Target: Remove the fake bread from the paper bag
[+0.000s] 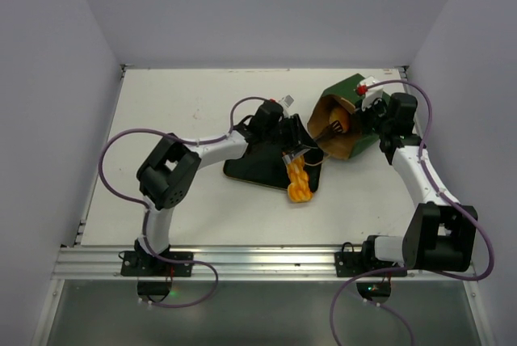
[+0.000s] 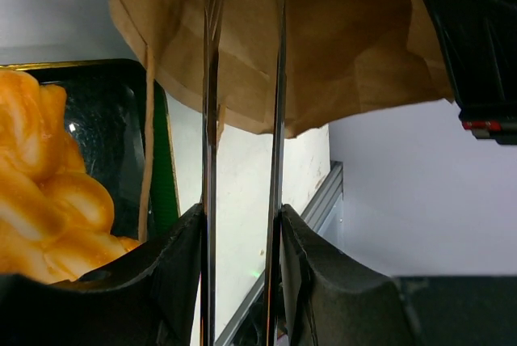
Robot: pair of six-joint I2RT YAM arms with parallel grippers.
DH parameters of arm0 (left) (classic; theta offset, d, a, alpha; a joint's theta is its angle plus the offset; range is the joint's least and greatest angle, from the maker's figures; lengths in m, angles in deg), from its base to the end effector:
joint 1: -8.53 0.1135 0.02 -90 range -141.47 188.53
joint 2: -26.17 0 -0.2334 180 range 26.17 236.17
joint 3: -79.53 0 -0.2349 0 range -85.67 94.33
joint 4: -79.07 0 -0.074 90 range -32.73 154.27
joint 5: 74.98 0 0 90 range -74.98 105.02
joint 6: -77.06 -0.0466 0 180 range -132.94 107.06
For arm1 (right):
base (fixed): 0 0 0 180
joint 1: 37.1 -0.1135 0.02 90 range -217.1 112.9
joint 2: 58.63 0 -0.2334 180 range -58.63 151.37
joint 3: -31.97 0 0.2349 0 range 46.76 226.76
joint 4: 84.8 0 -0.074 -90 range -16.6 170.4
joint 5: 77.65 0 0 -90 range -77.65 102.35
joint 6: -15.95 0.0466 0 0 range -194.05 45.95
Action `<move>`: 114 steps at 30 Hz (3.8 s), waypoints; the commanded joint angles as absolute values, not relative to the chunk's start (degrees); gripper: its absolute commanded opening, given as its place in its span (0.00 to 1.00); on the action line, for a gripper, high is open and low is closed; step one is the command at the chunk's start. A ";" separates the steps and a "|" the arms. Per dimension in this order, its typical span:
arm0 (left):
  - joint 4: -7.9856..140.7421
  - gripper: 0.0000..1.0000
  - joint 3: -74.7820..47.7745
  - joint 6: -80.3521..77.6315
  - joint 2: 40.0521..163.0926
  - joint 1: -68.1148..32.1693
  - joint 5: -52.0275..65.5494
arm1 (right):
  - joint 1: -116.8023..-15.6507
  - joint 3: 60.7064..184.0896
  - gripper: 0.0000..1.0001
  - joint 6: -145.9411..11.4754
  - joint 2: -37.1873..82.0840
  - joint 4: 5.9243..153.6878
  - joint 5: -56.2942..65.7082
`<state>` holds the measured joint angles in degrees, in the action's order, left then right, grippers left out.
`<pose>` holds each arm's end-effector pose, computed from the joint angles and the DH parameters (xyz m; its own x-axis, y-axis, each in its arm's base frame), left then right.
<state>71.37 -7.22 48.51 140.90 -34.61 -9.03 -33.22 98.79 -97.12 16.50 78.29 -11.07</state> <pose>0.3066 -0.3133 0.1827 -0.9466 -0.2123 -0.2427 0.1100 0.4950 -0.8619 0.2987 -0.0017 0.2554 -0.2749 -0.3418 -0.8987 -0.4395 0.8760 -0.1987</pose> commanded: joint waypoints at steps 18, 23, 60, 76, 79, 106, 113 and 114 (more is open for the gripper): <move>78.16 0.47 -7.10 57.19 142.62 -33.66 -10.82 | -33.23 98.62 0.02 -97.60 15.99 81.90 -13.49; 78.95 0.47 -7.89 57.81 142.36 -33.66 -10.64 | -33.14 98.53 0.02 -97.69 15.99 81.72 -13.67; 73.78 0.49 -0.25 58.34 146.66 -33.48 -10.56 | -33.14 98.62 0.03 -97.78 15.90 81.72 -14.19; 68.67 0.49 3.00 57.20 149.03 -33.05 -10.29 | -33.23 98.53 0.03 -97.34 15.37 81.81 -14.46; 68.23 0.49 4.76 57.28 150.35 -33.05 -10.29 | -33.14 98.53 0.03 -97.34 15.37 81.72 -14.46; 77.36 0.00 -8.49 54.82 139.20 -32.34 -15.04 | -32.97 98.18 0.03 -96.99 15.37 82.77 -12.00; 79.74 0.00 -14.48 53.60 133.32 -32.78 -16.35 | -32.79 98.00 0.03 -96.55 15.28 83.04 -11.38; 79.74 0.00 -15.44 53.33 132.78 -32.96 -16.53 | -32.79 98.09 0.03 -96.46 15.28 83.04 -11.30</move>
